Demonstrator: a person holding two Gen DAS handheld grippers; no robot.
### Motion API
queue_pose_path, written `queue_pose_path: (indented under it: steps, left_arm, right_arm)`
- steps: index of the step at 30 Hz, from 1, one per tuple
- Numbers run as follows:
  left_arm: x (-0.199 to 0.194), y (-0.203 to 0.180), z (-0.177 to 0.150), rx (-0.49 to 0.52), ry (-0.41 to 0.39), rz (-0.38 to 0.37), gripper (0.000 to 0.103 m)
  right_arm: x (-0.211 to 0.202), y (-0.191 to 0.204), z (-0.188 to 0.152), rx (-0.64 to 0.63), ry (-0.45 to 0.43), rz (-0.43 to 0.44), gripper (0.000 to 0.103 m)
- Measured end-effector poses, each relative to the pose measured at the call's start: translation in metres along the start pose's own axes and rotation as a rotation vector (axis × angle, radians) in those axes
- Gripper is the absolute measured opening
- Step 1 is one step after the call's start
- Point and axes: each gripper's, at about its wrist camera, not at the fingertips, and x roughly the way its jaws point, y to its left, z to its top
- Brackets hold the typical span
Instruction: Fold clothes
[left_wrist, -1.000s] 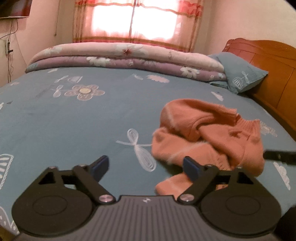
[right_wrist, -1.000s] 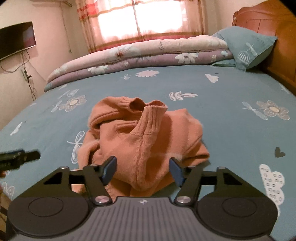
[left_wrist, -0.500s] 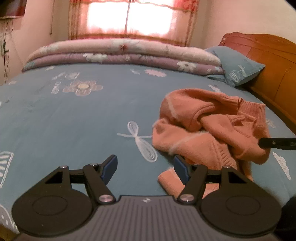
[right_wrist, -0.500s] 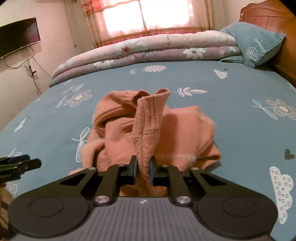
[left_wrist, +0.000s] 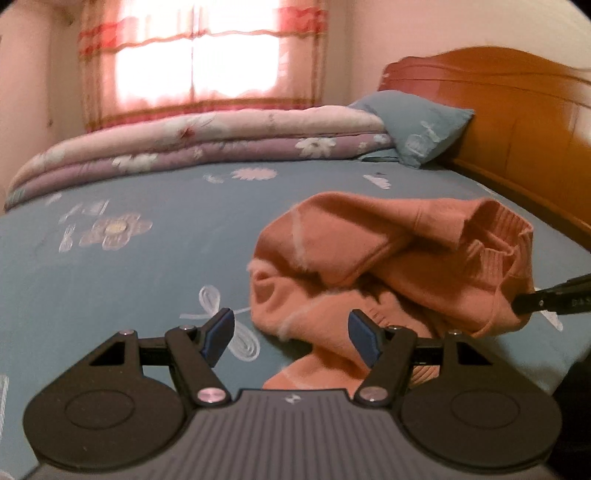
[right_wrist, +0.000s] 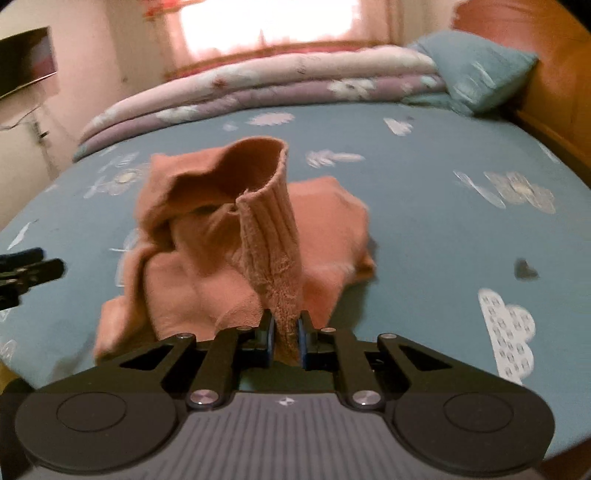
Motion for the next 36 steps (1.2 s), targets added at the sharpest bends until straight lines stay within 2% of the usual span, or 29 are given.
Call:
queue_pose_path:
  steps: [3, 13, 18, 19, 22, 23, 26, 27, 31, 34, 35, 36]
  left_arm:
    - [0.004, -0.012, 0.005, 0.111, -0.021, -0.022, 0.072]
    - [0.034, -0.064, 0.033, 0.699, -0.133, 0.024, 0.073]
    - [0.054, -0.093, 0.037, 1.013, -0.131, 0.006, 0.071]
    - [0.058, -0.098, 0.037, 1.061, -0.140, 0.005, 0.070]
    - [0.066, -0.109, 0.038, 1.158, -0.169, -0.005, 0.065]
    - [0.068, -0.112, 0.038, 1.180, -0.170, -0.018, 0.062]
    - [0.076, -0.116, 0.038, 1.275, -0.161, -0.066, 0.054]
    - [0.079, -0.117, 0.037, 1.317, -0.156, -0.088, 0.049]
    - [0.088, -0.116, 0.036, 1.460, -0.118, -0.172, 0.047]
    - [0.095, -0.118, 0.038, 1.532, -0.093, -0.211, 0.040]
    - [0.096, -0.117, 0.039, 1.550, -0.080, -0.228, 0.034]
    - [0.097, -0.118, 0.039, 1.561, -0.058, -0.245, 0.021]
  right_arm:
    - [-0.001, 0.000, -0.001, 0.002, -0.010, 0.012, 0.015]
    - [0.000, 0.003, -0.008, 0.004, -0.012, 0.034, 0.020]
    - [-0.001, -0.004, -0.011, 0.028, -0.016, 0.049, 0.021]
    - [-0.001, -0.005, -0.011, 0.030, -0.018, 0.050, 0.024]
    - [-0.003, -0.007, -0.011, 0.027, -0.027, 0.060, 0.032]
    - [-0.004, -0.007, -0.011, 0.025, -0.029, 0.067, 0.039]
    - [-0.006, -0.007, -0.011, 0.013, -0.040, 0.091, 0.046]
    - [-0.005, -0.006, -0.011, 0.008, -0.041, 0.095, 0.046]
    - [-0.003, -0.004, -0.010, -0.004, -0.039, 0.107, 0.047]
    - [-0.001, -0.002, -0.010, -0.013, -0.037, 0.111, 0.047]
    - [-0.001, -0.001, -0.010, -0.017, -0.037, 0.110, 0.047]
    - [0.000, -0.001, -0.010, -0.020, -0.036, 0.110, 0.047]
